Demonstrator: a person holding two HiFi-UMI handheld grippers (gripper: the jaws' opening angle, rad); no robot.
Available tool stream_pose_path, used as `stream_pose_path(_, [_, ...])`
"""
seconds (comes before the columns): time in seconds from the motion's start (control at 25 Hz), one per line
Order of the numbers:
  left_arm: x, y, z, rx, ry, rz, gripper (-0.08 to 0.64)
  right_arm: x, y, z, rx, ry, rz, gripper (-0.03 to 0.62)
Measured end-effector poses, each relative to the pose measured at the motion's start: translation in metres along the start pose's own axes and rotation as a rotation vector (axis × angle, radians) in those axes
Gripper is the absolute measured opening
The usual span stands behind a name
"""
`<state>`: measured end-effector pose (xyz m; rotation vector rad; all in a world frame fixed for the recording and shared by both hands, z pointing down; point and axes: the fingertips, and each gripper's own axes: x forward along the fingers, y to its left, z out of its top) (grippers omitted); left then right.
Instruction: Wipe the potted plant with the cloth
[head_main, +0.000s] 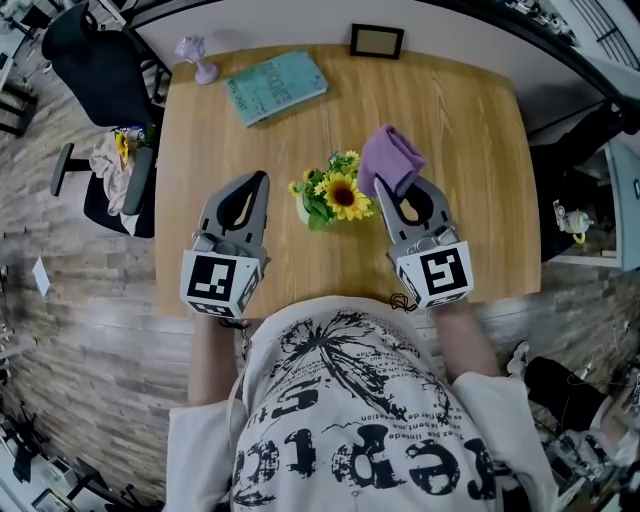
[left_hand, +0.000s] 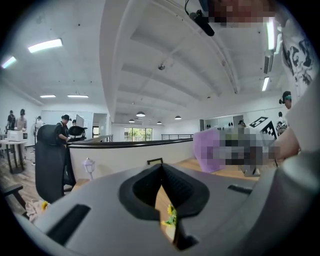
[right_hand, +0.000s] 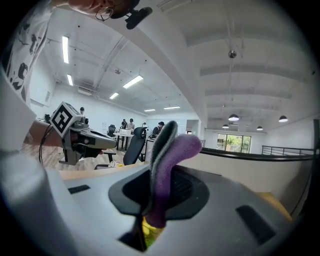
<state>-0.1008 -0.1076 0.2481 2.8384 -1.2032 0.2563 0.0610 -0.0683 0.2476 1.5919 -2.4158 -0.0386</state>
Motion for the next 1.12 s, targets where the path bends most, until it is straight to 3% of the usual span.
stream_pose_path(0.28, [-0.003, -0.004, 0.002, 0.019, 0.0, -0.009, 0.005, -0.002, 0.001, 0.0, 0.076, -0.004, -0.007, 0.059])
stream_pose_path(1.12, [-0.017, -0.025, 0.001, -0.018, -0.005, -0.031, 0.005, -0.02, 0.005, 0.003, 0.087, -0.001, -0.064, 0.06])
